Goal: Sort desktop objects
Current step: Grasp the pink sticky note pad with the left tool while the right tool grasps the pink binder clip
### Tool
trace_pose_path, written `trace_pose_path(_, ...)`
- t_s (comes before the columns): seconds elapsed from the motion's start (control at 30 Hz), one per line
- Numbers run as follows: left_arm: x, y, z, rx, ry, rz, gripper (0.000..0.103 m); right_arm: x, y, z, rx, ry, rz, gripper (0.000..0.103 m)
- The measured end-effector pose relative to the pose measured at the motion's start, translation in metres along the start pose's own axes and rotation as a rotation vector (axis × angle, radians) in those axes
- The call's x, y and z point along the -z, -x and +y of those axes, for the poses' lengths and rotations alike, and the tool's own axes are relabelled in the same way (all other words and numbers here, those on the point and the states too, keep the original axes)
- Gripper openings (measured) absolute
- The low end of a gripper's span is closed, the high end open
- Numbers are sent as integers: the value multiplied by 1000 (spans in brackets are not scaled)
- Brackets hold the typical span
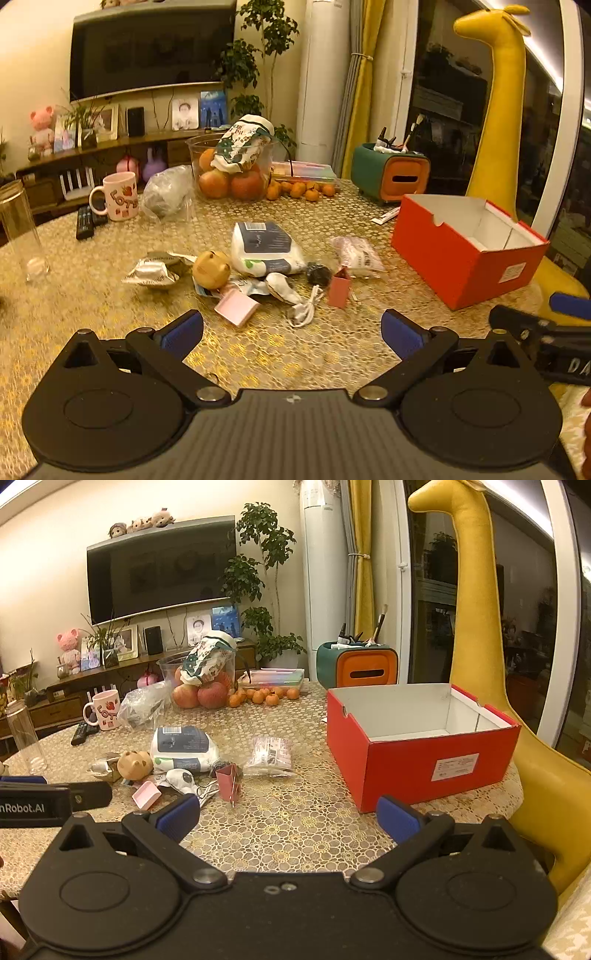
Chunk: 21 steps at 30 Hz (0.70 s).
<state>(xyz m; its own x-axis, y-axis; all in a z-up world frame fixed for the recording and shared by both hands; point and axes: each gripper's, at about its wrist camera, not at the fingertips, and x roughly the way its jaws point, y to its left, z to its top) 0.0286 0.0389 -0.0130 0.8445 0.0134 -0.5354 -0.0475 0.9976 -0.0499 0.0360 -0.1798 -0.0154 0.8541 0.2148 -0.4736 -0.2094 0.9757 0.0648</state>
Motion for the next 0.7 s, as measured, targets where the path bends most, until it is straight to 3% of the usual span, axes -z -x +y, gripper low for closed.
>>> trace_pose_path(0.7,8,-111,40,1,-64,43,103,-15,-90,25,1,77,25,101)
